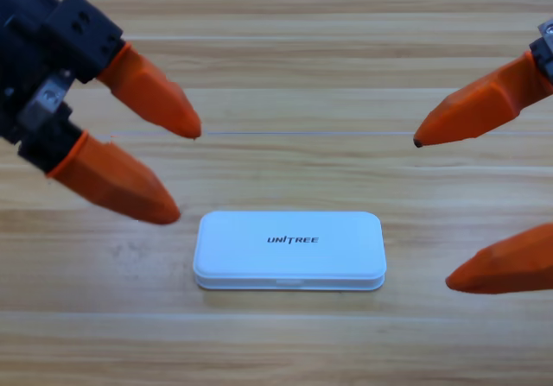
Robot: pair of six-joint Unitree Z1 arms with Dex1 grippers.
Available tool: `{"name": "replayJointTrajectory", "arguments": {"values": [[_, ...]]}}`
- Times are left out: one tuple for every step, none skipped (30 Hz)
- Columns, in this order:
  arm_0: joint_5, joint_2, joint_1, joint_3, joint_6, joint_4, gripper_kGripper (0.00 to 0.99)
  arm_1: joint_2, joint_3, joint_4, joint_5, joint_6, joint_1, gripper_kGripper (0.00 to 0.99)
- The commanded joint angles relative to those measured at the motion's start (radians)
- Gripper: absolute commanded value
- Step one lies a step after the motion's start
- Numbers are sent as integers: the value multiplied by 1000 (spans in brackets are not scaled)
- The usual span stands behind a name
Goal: Clean up eraser and pencils
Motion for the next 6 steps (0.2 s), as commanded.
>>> {"name": "replayJointTrajectory", "arguments": {"values": [[-13, 11, -18, 23, -8, -1, 990, 48, 28, -11, 5, 4, 19, 990], [-14, 9, -18, 23, -8, -1, 990, 48, 28, -11, 5, 4, 19, 990], [-14, 9, -18, 21, -8, -1, 990, 48, 29, -11, 5, 4, 19, 990], [-16, 9, -18, 21, -8, -2, 990, 48, 28, -11, 5, 4, 19, 990], [-18, 9, -18, 21, -8, -2, 990, 48, 29, -11, 4, 4, 19, 990], [-19, 8, -18, 21, -8, -2, 990, 46, 29, -11, 4, 4, 19, 990]]}}
